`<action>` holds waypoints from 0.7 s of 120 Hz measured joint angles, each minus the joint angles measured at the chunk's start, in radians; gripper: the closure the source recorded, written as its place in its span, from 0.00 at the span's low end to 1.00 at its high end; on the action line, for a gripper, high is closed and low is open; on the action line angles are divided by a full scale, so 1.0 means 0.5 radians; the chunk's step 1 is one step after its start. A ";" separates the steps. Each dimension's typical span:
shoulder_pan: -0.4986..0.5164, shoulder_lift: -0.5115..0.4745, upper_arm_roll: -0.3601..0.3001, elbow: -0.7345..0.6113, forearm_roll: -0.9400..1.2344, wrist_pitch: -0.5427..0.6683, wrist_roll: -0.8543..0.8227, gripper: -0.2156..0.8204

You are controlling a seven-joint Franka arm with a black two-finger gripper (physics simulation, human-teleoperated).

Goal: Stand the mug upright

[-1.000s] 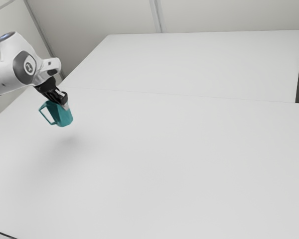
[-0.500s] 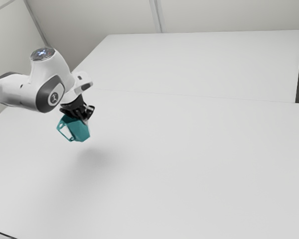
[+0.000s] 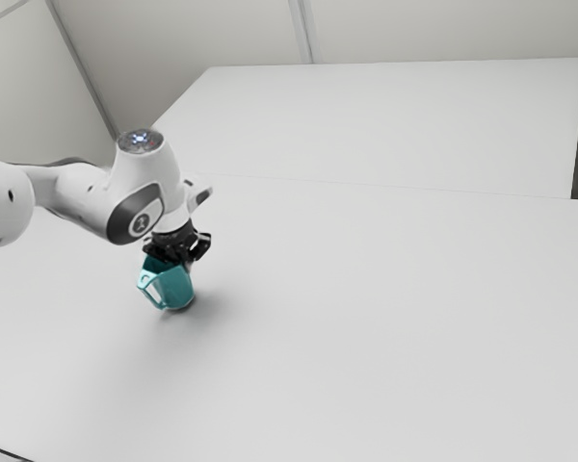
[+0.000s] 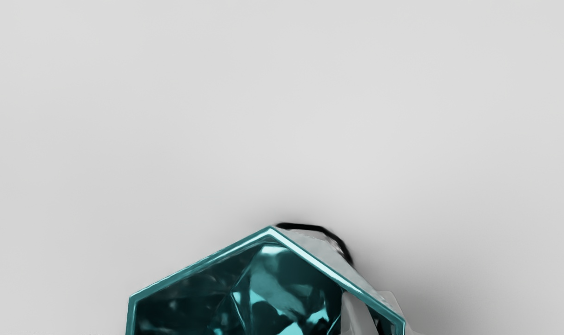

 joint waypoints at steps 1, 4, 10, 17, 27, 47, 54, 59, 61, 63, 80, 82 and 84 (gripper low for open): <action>0.000 0.004 0.000 0.001 0.003 0.002 -0.010 0.97; 0.001 0.016 -0.001 0.002 0.010 0.006 -0.040 0.97; 0.009 0.034 -0.001 0.005 0.022 0.013 -0.095 0.97; 0.022 0.044 -0.001 0.008 0.037 0.020 -0.155 0.97; 0.035 0.047 -0.005 0.014 0.051 0.026 -0.229 0.93; 0.024 0.014 -0.027 0.023 0.054 0.027 -0.337 0.58; 0.012 -0.004 -0.029 0.024 0.054 0.025 -0.369 0.49; 0.002 -0.020 -0.029 0.024 0.053 0.021 -0.390 0.44; -0.003 -0.026 -0.030 0.023 0.053 0.019 -0.398 0.42; -0.007 -0.034 -0.030 0.023 0.053 0.018 -0.406 0.40; -0.036 -0.122 -0.030 0.022 0.053 -0.016 -0.461 0.31; -0.040 -0.134 -0.030 0.022 0.053 -0.022 -0.467 0.30; -0.043 -0.145 -0.030 0.022 0.053 -0.029 -0.472 0.29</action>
